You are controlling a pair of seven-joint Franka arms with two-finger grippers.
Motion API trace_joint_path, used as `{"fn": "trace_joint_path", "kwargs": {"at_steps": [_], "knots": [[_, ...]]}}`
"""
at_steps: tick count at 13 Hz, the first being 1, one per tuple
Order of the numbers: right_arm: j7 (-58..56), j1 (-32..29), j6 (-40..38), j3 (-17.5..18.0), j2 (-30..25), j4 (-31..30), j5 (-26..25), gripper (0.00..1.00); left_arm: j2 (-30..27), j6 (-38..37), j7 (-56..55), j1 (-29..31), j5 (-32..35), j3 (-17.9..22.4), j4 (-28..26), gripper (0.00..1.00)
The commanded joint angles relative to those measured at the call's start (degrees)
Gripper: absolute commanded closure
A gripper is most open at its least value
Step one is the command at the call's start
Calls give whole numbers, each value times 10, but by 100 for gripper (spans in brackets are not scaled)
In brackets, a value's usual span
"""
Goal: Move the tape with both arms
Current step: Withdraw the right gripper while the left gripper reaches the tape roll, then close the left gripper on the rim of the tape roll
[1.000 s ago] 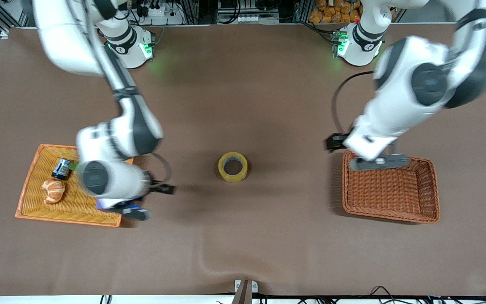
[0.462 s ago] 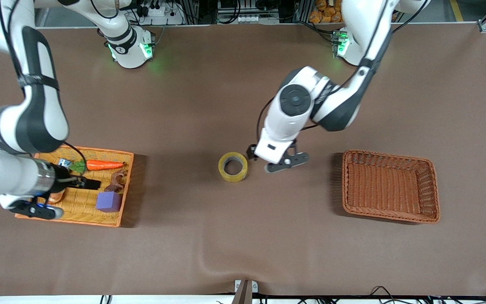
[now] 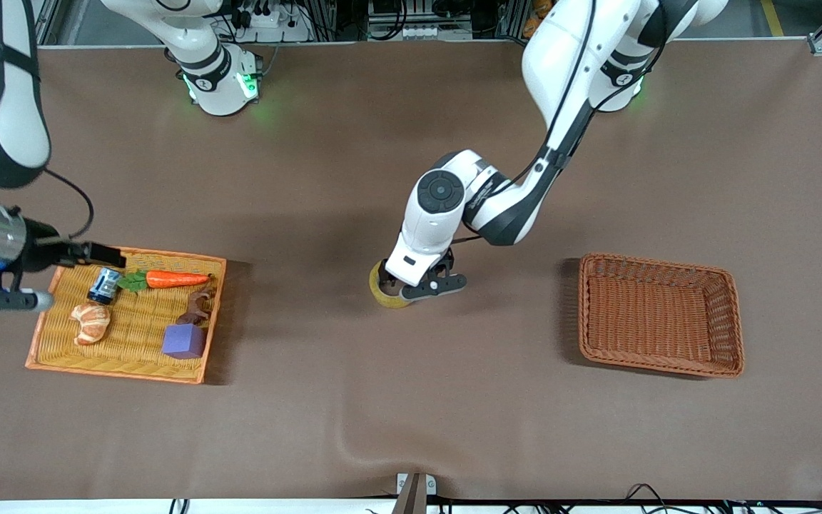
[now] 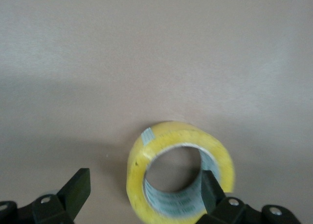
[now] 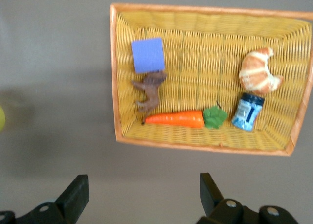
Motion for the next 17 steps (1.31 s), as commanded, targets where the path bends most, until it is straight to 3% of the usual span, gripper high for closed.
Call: {"fn": "trace_joint_path", "kwargs": {"at_steps": [1, 4, 5, 6, 8, 10, 13, 17], "knots": [[-11, -8, 2, 13, -60, -40, -12, 0, 26, 8, 1, -10, 24, 7, 20, 0], [-39, -38, -35, 13, -58, 9, -12, 0, 34, 8, 2, -16, 41, 7, 19, 0], [-46, -39, -44, 12, -57, 24, -13, 0, 39, 9, 5, -15, 50, 6, 19, 9], [-43, -40, -45, 12, -56, 37, -15, 0, 42, 9, 5, -16, 53, 6, 19, 42], [-36, -46, -65, 11, -57, 46, -16, 0, 52, 9, 6, -20, 55, 6, 19, 100], [4, -46, -89, 14, -59, 60, -47, 0, 49, 8, 15, -19, 55, 7, 19, 100], [8, -45, -103, 14, -59, 67, -47, 0, 24, -1, 41, -2, 55, 7, 19, 100], [11, -42, -125, 18, -63, 77, -43, 0, -66, -84, 47, 58, 57, 7, 18, 100]]}}
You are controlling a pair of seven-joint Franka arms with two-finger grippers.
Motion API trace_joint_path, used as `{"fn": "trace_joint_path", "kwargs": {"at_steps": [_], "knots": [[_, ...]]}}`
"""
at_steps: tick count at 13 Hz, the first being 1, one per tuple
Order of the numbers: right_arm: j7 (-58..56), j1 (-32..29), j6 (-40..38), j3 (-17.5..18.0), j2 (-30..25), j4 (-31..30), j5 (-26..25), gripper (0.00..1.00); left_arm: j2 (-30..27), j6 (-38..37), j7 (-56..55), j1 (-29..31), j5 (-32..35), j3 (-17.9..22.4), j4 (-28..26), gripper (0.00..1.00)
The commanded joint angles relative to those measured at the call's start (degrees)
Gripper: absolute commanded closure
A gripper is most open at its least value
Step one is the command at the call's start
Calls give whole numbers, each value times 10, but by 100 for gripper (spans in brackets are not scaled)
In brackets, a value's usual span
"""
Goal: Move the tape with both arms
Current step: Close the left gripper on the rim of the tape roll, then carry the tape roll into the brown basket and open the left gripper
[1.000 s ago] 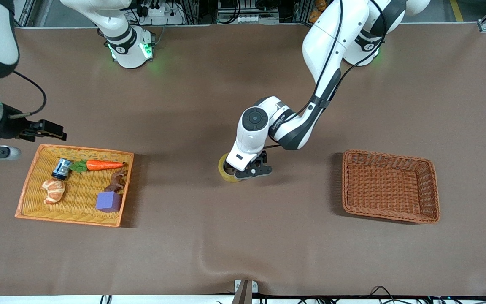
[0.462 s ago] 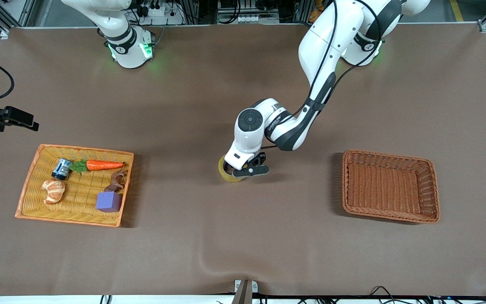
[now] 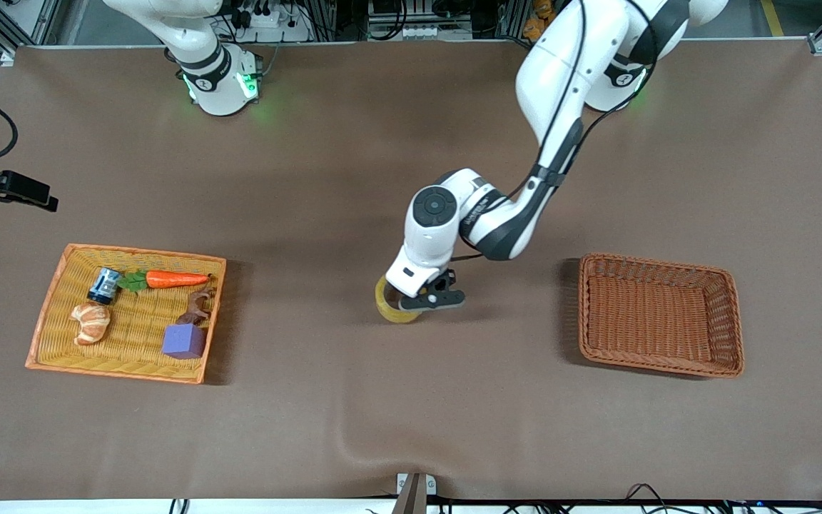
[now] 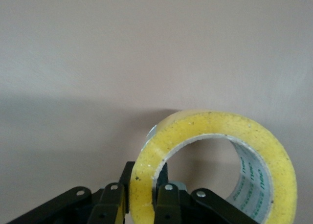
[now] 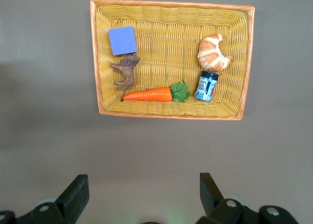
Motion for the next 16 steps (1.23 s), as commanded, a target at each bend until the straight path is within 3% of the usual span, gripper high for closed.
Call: {"fn": "trace_joint_path", "kwargs": {"at_steps": [1, 4, 7, 9, 12, 14, 15, 16], "knots": [[27, -6, -12, 10, -6, 17, -5, 0, -92, -64, 21, 55, 13, -4, -27, 100], [62, -7, -13, 10, -6, 32, -3, 0, -182, -84, 126, 150, 8, -12, -113, 100], [65, -5, -17, 8, -6, 38, -12, 0, -237, -84, 286, 253, 3, -16, -196, 100], [79, -9, -58, 6, -10, 47, -6, 0, -245, -84, 392, 315, -22, -16, -228, 100], [-76, -5, -77, 11, -9, 60, 8, 0, -231, -59, 467, 388, -45, -16, -261, 100], [-80, 10, -83, 14, -10, 55, -14, 0, -205, -20, 503, 418, -45, -15, -276, 100], [-47, 5, -88, 11, -10, 55, -17, 0, -189, -10, 508, 421, -45, -15, -274, 92], [-9, 4, -78, 9, -10, 55, -23, 0, -181, -3, 508, 424, -45, -15, -274, 65]]}}
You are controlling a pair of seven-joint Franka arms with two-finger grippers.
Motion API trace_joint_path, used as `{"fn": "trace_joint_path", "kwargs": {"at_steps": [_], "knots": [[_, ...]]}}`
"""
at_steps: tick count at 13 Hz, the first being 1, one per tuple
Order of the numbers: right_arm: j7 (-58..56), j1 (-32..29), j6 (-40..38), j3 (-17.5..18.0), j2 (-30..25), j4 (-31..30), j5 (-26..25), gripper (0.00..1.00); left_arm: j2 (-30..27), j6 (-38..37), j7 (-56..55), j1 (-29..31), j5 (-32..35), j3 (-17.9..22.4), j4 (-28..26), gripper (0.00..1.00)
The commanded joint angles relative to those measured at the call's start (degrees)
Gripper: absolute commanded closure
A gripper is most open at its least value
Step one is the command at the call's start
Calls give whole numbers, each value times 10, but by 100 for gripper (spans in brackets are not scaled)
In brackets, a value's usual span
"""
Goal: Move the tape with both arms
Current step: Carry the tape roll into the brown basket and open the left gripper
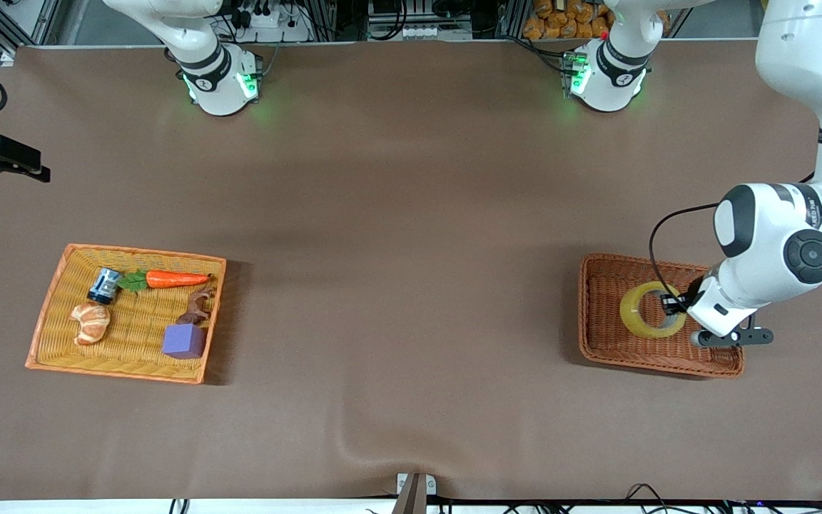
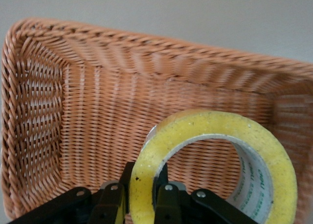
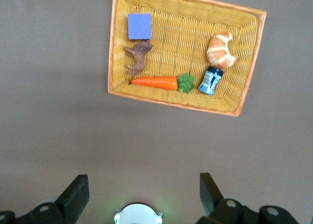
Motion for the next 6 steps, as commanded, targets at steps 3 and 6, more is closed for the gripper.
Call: {"fn": "trace_joint_path", "kwargs": {"at_steps": [3, 6], "knots": [[59, -3, 15, -3, -21, -22, -5, 0, 19, 20, 22, 13, -9, -9, 11, 0], [58, 3, 55, -2, -70, -85, -3, 0, 9, 0, 20, 10, -3, -7, 69, 0]]}}
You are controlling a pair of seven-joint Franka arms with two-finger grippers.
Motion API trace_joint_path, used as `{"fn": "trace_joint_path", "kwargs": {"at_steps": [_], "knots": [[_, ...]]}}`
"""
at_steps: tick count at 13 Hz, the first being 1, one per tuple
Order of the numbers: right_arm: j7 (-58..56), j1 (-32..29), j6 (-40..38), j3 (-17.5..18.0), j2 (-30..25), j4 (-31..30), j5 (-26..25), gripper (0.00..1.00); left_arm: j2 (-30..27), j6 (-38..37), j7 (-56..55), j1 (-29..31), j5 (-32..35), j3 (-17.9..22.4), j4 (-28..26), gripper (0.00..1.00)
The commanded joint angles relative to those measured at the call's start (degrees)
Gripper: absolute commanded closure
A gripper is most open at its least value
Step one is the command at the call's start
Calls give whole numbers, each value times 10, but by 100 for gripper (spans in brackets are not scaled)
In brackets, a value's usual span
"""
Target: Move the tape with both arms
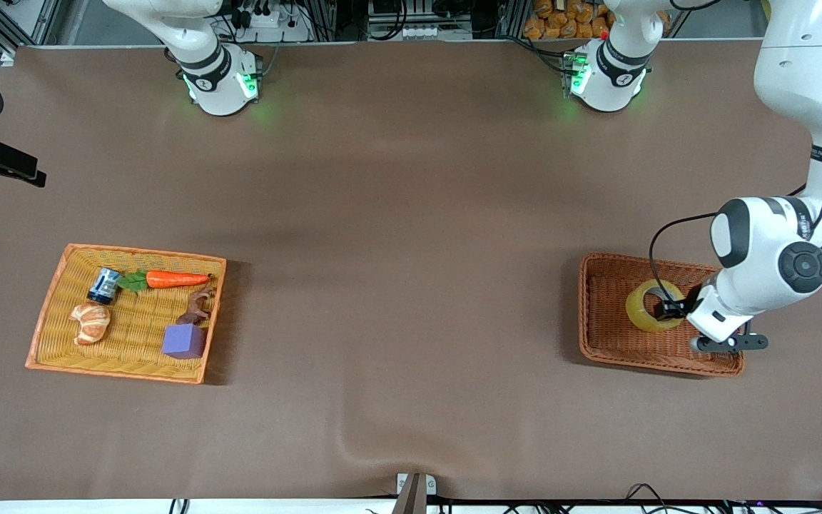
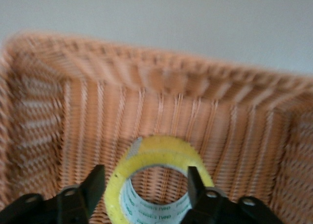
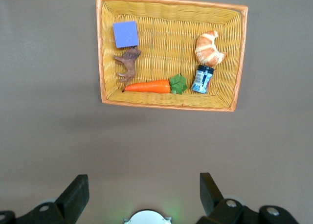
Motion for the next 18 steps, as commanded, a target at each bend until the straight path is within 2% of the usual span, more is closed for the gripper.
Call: {"fn": "trace_joint_path", "kwargs": {"at_steps": [1, 6, 10, 13, 18], "knots": [[13, 4, 24, 1, -55, -62, 2, 0, -24, -55, 14, 6, -2, -7, 59, 0], [20, 1, 20, 0, -56, -61, 30, 0, -86, -246, 12, 6, -53, -10, 163, 0], [19, 3, 19, -1, -51, -58, 26, 0, -172, -378, 10, 5, -48, -11, 184, 0], [12, 3, 24, 0, -47, -62, 22, 0, -235, -403, 15, 8, -48, -6, 179, 0], [-5, -6, 50, -1, -36, -66, 20, 0, -265, -422, 15, 7, -53, -3, 170, 0]]}}
